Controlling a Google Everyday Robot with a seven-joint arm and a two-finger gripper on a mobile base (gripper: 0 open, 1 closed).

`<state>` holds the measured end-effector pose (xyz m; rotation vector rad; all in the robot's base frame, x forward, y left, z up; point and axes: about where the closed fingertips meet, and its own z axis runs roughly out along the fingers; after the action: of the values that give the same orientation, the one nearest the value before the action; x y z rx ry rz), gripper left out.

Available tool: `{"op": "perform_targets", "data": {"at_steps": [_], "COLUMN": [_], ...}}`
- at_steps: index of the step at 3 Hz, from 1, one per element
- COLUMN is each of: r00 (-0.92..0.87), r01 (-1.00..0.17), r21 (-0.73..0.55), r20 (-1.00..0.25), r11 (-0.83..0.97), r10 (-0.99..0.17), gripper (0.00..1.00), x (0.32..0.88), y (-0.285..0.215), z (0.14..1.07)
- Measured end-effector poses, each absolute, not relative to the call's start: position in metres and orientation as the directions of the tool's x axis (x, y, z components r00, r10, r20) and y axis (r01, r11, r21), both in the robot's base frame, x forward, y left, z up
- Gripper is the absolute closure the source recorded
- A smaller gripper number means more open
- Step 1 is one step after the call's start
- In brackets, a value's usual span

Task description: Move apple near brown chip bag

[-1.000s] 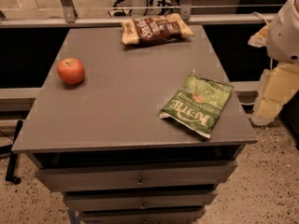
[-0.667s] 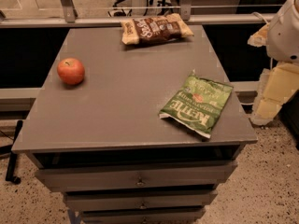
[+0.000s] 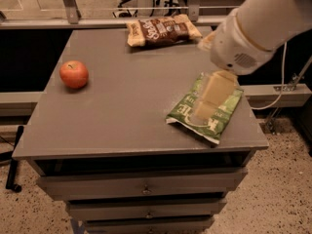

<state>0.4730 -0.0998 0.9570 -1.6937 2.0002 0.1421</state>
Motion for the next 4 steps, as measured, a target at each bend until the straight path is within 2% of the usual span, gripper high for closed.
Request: {"op": "perform_targets", "data": {"at_steps": [1, 3, 4], "r00": [-0.030, -0.027, -0.001], "r01": [-0.943, -0.945, -0.937], "r21": [-0.258, -0.247, -0.260], "r20": [-0.564, -0.598, -0.666], "r11": [0.210, 0.216, 0.232], "r10": [-0.825, -0.801, -0.746], "gripper": [0.00, 0.00, 0.00], "x": [0.492, 0.497, 0.517], "y": [-0.039, -0.024, 0.012], "z": [0.955, 0.950, 0.945]}}
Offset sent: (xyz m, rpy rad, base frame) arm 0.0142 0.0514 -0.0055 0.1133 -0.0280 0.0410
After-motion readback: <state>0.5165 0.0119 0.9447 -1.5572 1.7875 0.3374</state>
